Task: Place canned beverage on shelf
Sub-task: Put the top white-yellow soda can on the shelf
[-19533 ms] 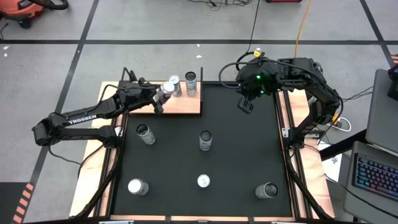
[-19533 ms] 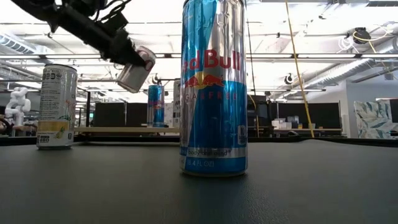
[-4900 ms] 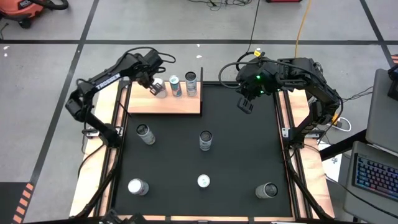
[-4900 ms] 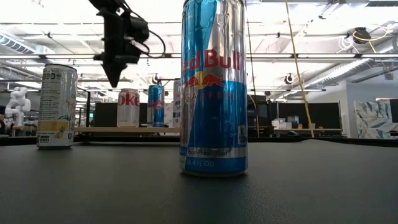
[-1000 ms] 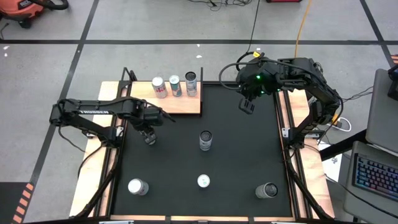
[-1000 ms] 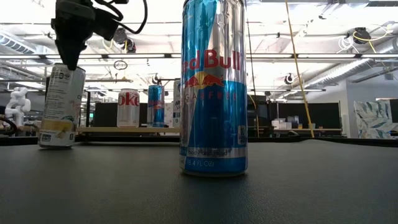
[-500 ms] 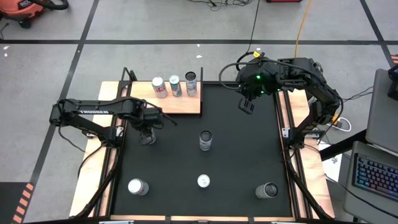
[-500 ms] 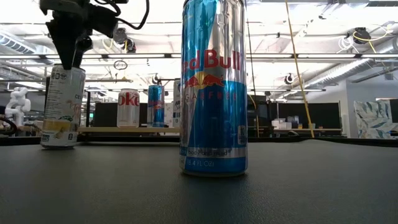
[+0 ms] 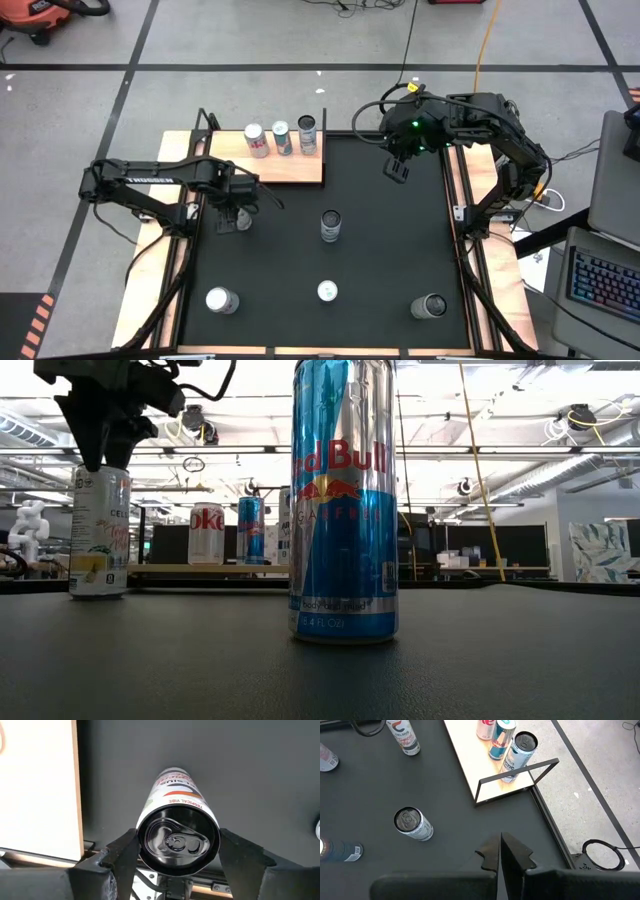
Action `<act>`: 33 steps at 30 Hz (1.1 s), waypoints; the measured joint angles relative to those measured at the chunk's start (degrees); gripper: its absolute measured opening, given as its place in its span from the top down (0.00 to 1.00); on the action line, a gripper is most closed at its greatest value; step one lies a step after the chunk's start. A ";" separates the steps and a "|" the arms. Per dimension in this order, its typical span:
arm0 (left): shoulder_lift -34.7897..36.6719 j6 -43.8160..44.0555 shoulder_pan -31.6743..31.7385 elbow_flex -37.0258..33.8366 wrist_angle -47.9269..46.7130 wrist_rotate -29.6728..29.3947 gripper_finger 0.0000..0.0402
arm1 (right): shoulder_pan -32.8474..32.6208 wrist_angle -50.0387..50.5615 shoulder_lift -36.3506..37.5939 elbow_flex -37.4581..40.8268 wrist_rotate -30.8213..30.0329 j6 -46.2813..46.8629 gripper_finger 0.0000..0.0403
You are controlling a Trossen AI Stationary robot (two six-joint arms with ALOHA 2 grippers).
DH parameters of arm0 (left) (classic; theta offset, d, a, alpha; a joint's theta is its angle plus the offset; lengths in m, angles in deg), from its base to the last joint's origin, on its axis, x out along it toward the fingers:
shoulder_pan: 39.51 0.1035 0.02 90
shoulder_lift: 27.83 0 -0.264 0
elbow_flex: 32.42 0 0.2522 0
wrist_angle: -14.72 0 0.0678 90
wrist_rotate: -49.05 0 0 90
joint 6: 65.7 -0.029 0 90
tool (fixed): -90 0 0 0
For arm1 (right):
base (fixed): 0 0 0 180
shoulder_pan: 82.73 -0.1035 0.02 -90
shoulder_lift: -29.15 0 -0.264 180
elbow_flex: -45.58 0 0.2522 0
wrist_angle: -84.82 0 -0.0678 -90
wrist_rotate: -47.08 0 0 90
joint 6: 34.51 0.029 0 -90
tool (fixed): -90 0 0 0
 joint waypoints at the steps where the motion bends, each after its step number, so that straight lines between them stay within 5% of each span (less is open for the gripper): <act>1: 0.00 0.00 0.00 0.00 0.02 -0.01 0.41 | 0.00 0.00 -0.02 0.00 0.00 0.00 1.00; 7: 0.00 0.89 0.01 0.00 -0.05 0.57 0.38 | 0.00 0.00 -0.02 0.00 0.01 0.68 1.00; 24: 0.01 -30.31 -0.48 0.02 -0.05 -2.47 0.38 | 0.00 0.00 -0.02 0.00 0.00 3.43 1.00; 33: -0.15 -52.01 -0.50 0.02 -0.11 -3.27 0.59 | 0.00 0.00 -0.02 0.00 -0.02 4.42 1.00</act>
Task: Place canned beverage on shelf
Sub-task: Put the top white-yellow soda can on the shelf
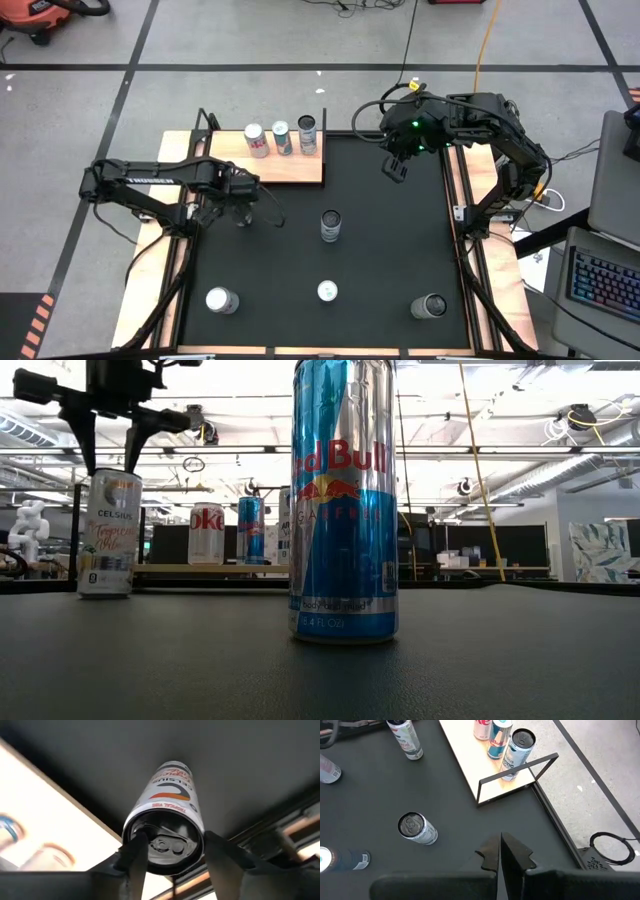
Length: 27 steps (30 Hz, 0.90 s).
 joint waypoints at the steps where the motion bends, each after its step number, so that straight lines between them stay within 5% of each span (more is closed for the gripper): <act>1: 0.00 -1.34 0.00 0.00 -0.03 -0.45 0.61 | 0.00 0.00 0.00 0.00 0.00 0.45 1.00; 13: 0.07 -8.41 -0.02 0.09 -1.78 -2.74 0.68 | 0.00 0.00 0.00 0.00 0.00 0.72 1.00; 27: -0.02 -1.94 -0.13 0.76 -5.69 -3.16 0.68 | 0.00 0.00 0.00 0.00 0.04 0.19 1.00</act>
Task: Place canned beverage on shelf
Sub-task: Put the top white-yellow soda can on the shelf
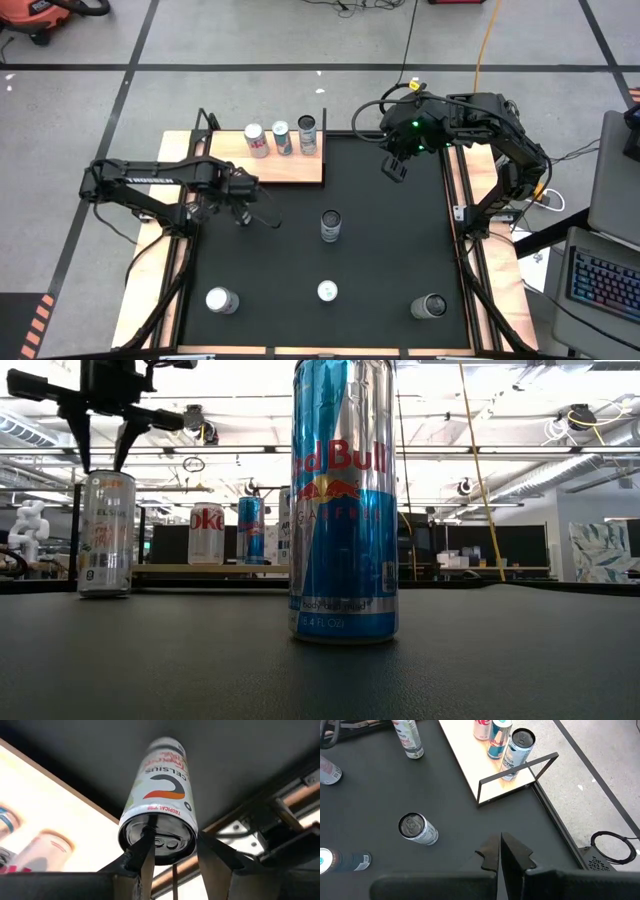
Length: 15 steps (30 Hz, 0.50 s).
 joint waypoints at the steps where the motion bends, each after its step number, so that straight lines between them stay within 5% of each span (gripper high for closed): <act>1: 0.00 0.02 -0.06 0.33 1.13 0.15 0.68 | 0.00 0.00 0.00 0.00 0.00 -0.10 1.00; 8: 0.00 10.19 -0.26 1.80 10.73 4.10 0.68 | 0.00 0.00 0.01 0.00 0.00 -0.11 1.00; 15: 0.00 5.05 -0.26 1.80 8.08 4.46 0.68 | 0.00 0.00 0.00 0.00 0.00 -0.03 1.00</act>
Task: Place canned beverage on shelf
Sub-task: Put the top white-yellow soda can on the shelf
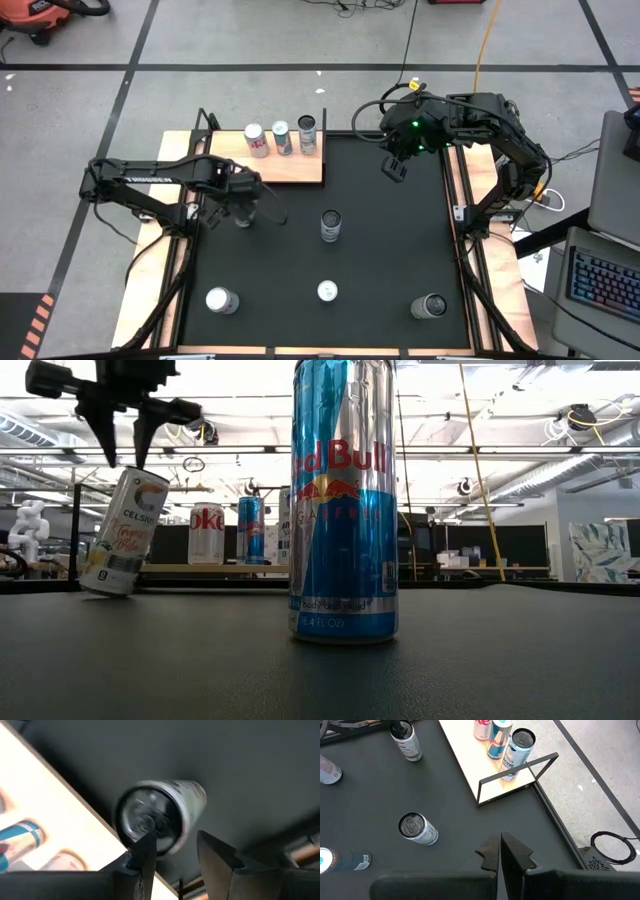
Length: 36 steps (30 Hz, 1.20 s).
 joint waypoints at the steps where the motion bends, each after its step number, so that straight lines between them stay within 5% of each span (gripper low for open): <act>1: 0.00 -0.70 0.00 0.00 -0.77 0.00 0.68 | 0.00 0.00 0.01 0.00 0.00 0.14 1.00; 21: 0.05 -0.38 0.00 0.02 -5.94 -1.17 0.68 | 0.00 0.00 0.00 0.00 0.02 0.18 1.00; 36: 0.35 11.90 -0.37 3.53 -5.99 -0.50 0.68 | 0.00 0.00 0.00 0.00 -0.02 -0.09 1.00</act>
